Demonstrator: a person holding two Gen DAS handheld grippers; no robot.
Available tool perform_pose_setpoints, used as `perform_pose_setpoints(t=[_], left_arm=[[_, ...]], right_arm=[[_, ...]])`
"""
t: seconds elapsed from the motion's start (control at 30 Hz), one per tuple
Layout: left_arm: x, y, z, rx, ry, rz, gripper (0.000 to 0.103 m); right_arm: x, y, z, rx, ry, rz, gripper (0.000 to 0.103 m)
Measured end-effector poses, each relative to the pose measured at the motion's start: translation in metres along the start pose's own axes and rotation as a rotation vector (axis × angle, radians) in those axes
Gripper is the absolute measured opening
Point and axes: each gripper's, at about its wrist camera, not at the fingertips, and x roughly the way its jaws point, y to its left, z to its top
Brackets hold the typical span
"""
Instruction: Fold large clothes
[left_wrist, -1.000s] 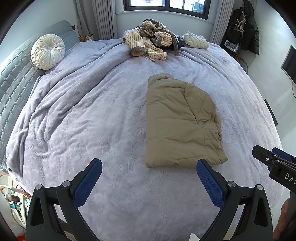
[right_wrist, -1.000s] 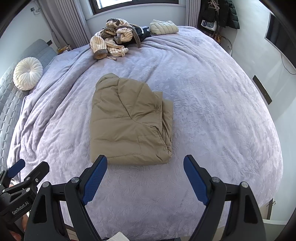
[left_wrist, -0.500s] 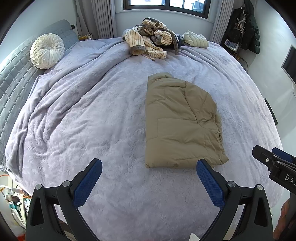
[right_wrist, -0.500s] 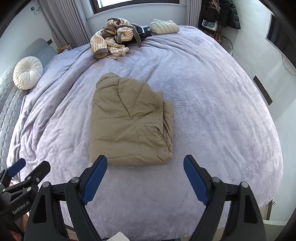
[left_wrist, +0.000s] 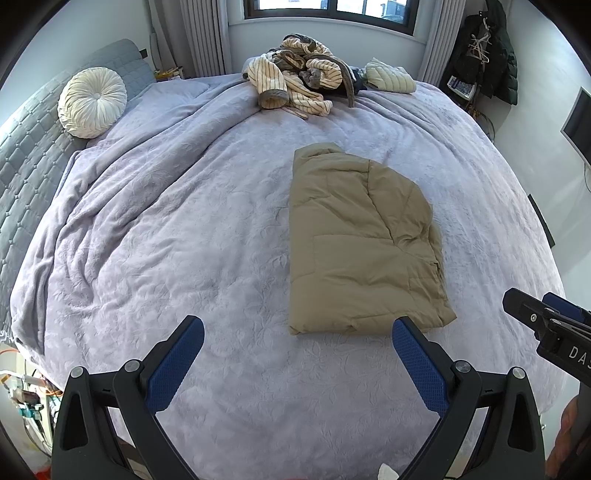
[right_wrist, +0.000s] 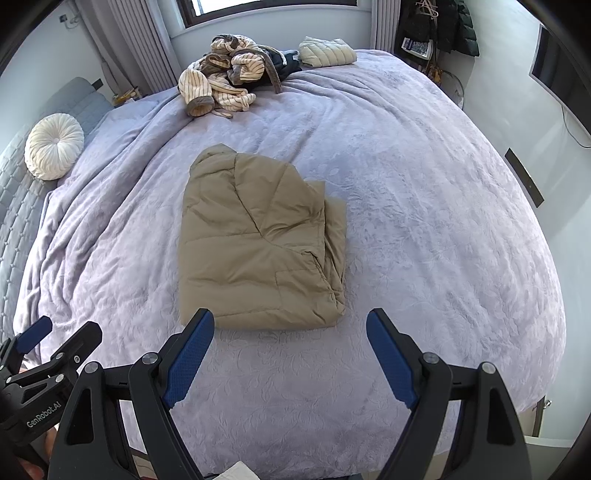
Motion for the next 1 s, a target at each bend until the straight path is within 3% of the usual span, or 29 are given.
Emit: perform_pose_setpoints(t=[1.0], left_arm=[[0.011, 0.008, 0.009, 0.007, 0.008, -0.017, 0.102]], right_arm=[[0.0, 0.002, -0.002, 0.002, 0.002, 0.002, 0.087]])
